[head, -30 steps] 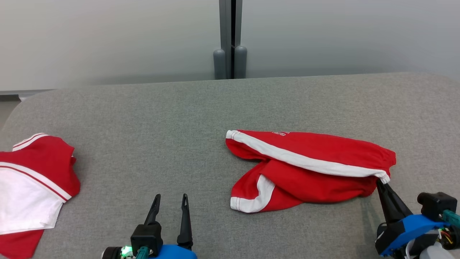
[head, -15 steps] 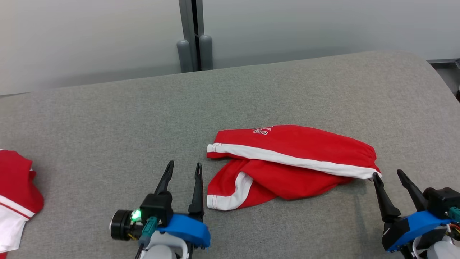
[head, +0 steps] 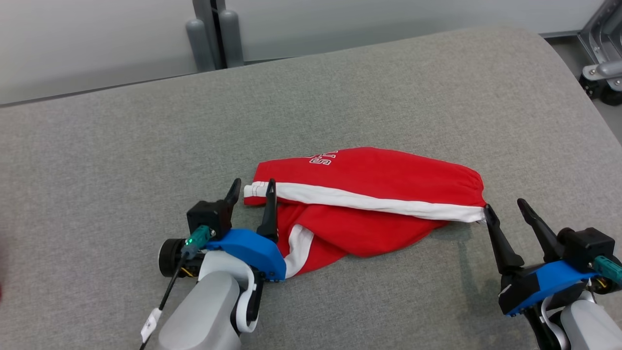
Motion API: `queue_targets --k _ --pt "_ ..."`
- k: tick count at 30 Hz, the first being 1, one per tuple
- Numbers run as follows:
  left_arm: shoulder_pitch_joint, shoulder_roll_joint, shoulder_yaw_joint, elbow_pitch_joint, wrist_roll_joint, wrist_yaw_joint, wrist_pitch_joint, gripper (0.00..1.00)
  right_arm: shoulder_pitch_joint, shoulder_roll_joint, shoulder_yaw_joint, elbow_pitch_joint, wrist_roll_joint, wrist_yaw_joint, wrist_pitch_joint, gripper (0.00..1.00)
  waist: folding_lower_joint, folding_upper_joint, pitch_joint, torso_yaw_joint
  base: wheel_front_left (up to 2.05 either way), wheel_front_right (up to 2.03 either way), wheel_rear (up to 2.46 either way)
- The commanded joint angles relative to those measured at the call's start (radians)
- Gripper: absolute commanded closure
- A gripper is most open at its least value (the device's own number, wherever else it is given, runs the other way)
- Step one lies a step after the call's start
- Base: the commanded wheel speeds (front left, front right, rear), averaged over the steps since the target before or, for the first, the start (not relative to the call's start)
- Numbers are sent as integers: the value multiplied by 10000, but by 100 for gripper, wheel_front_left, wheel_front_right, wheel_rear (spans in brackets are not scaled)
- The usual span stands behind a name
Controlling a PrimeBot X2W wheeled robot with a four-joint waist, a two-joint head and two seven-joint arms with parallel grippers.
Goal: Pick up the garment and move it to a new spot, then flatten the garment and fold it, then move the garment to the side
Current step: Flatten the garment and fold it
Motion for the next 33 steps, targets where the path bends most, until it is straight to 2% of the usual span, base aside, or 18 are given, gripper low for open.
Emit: queue_targets --k 1,9,17,19,21,22,26,33 --pt "-303 13 -76 251 -252 86 -27 0 -171 -3 60 -39 117 1 -31 0 -2 -1 71 -70 0 0 0" --pt "-978 13 -560 1341 -1455 347 -27 0 -375 -4 229 -142 183 1 -31 0 -2 -1 351 -230 0 0 0" --pt "-1215 12 -1315 1942 -2367 382 -27 2 -484 55 333 -199 209 1 -31 0 -2 -1 431 -244 0 0 0" --pt "-1242 12 -1581 2057 -2619 326 -27 35 -490 47 323 -203 220 1 -31 0 -2 -1 429 -209 0 0 0" --pt "-1292 15 -1785 2173 -2861 360 -27 88 -499 44 329 -193 239 1 -31 0 -2 -1 425 -170 0 0 0" --pt "-1343 10 -1870 2209 -2934 384 -27 100 -504 46 339 -187 232 1 -31 0 -2 -1 429 -153 0 0 0" --pt "-1561 16 -1810 2038 -2747 641 -27 100 -488 30 327 -216 251 1 -31 0 -2 -1 423 -34 0 0 0" --pt "-699 19 -618 985 -1369 1128 -27 100 -102 107 223 -168 196 1 -31 0 -2 -1 -31 618 0 0 0"
